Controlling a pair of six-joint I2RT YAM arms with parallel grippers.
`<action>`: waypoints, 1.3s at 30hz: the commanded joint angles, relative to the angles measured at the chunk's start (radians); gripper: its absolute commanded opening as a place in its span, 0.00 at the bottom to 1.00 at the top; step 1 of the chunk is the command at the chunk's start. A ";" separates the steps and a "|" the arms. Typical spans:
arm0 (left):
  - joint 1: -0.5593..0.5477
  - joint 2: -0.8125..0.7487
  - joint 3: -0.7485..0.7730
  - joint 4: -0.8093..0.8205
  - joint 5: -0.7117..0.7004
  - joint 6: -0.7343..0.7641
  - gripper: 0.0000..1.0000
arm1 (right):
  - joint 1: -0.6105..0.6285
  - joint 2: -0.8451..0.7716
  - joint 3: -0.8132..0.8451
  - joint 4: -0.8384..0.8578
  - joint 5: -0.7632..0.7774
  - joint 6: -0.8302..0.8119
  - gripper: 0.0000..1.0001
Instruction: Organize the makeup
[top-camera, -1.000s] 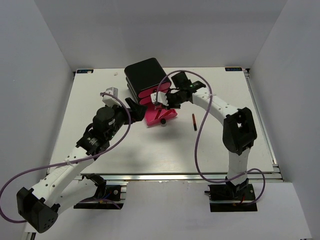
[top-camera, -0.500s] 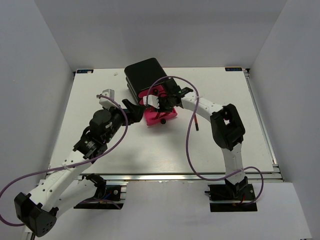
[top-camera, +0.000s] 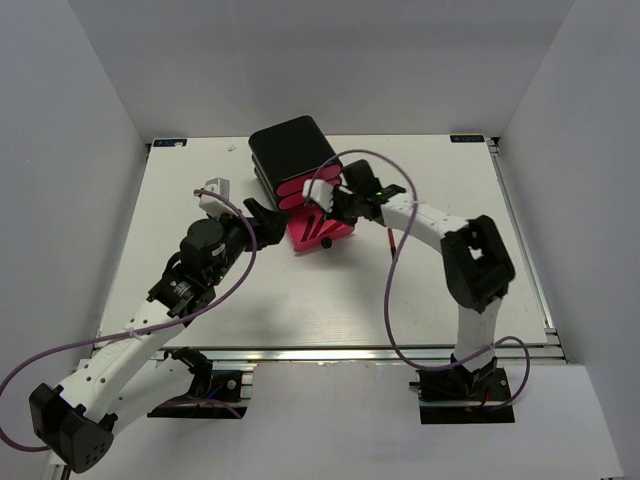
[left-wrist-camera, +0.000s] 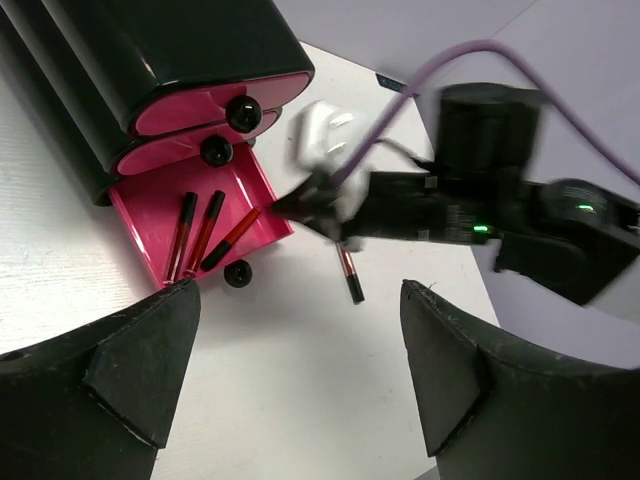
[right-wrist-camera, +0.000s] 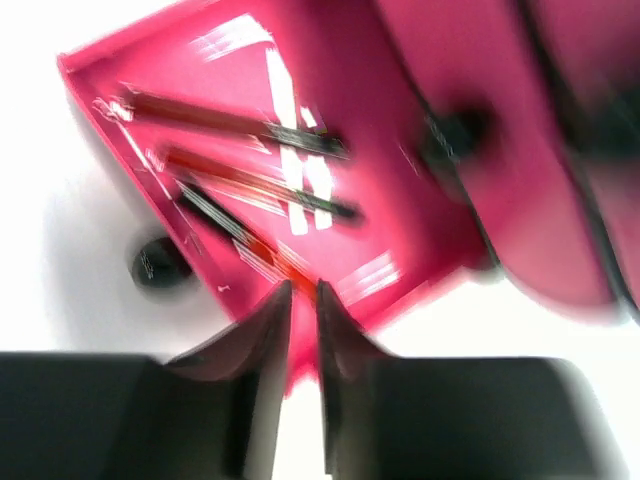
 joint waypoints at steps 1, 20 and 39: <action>0.005 0.002 -0.007 0.009 0.004 -0.004 0.88 | -0.088 -0.202 -0.116 0.261 0.093 0.333 0.05; 0.008 0.028 -0.017 0.020 -0.040 -0.017 0.35 | -0.286 -0.227 -0.328 -0.068 0.365 1.076 0.66; 0.008 -0.001 -0.046 0.012 -0.063 -0.035 0.35 | -0.254 -0.084 -0.307 -0.026 0.380 0.992 0.30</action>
